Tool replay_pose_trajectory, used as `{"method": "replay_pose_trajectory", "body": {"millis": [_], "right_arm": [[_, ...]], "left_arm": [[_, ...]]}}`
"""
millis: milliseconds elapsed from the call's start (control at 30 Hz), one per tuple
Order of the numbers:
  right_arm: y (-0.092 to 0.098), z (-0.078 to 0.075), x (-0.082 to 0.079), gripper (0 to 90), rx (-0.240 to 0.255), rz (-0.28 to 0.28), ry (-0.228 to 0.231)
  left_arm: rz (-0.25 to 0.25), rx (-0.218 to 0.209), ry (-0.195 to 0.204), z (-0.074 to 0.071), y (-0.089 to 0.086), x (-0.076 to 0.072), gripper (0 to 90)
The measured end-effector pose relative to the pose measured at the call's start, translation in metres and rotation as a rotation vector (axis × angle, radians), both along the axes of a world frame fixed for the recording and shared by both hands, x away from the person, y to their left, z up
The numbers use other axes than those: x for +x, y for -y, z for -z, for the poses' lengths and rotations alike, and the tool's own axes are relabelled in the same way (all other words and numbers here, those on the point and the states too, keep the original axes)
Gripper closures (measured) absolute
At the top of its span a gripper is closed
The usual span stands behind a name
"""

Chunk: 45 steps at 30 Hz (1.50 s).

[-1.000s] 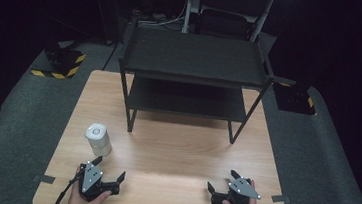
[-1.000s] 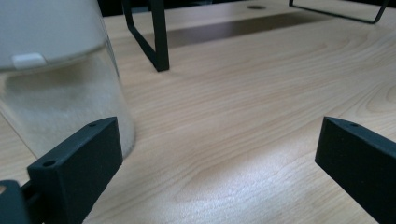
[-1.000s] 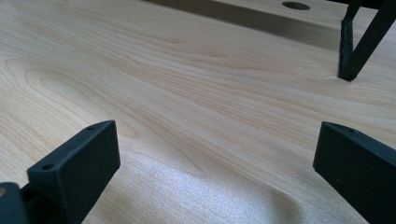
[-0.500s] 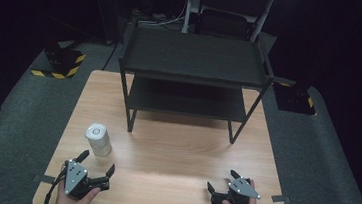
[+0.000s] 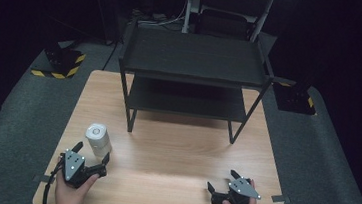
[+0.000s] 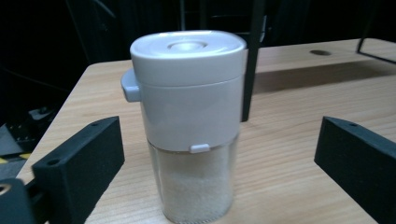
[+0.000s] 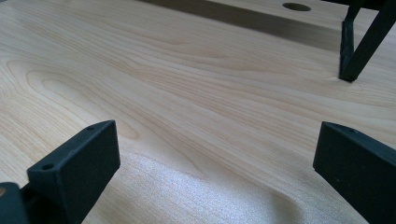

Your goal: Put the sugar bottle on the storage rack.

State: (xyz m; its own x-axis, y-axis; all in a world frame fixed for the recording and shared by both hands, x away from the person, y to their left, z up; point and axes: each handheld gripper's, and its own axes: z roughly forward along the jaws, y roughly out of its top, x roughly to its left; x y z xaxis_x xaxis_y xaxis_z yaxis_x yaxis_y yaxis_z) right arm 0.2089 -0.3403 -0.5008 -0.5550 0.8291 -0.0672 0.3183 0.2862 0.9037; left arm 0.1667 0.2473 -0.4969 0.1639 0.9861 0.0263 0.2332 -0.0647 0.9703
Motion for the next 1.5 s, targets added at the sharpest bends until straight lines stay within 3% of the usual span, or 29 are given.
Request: {"method": "replay_pose_trajectory", "body": {"millis": [100,300,433,567,700,1067,1200,1333,1500], "right_arm": [[0.000,0.000,0.000,0.1,0.001,-0.002,0.001],[0.001,0.001,0.000,0.1,0.006,-0.002,0.001],[0.001,0.001,0.000,0.1,0.008,-0.003,0.003],[0.002,0.001,0.000,0.1,0.010,-0.003,0.003],[0.002,0.001,0.000,0.1,0.012,-0.004,0.004],[0.003,0.002,-0.001,0.1,0.019,-0.001,0.009],[0.003,0.002,-0.001,0.1,0.019,-0.002,0.009],[0.003,0.002,-0.001,0.1,0.017,-0.001,0.009],[0.003,0.002,-0.001,0.1,0.018,0.000,0.010]], "left_arm": [[-0.036,-0.029,-0.001,0.003,0.004,0.011,8.4],[-0.098,-0.043,0.009,0.008,0.014,0.025,18.1],[-0.112,-0.069,0.013,0.010,0.017,0.030,23.7],[-0.120,-0.062,0.024,0.012,0.023,0.032,30.0],[-0.138,-0.051,0.037,0.016,0.028,0.034,30.4],[-0.128,-0.049,0.047,0.017,0.026,0.034,31.0],[-0.119,-0.070,0.036,0.014,0.024,0.034,31.0],[-0.089,-0.044,0.031,0.012,0.027,0.032,31.0],[-0.058,-0.047,0.036,0.007,0.032,0.032,31.0]]}}
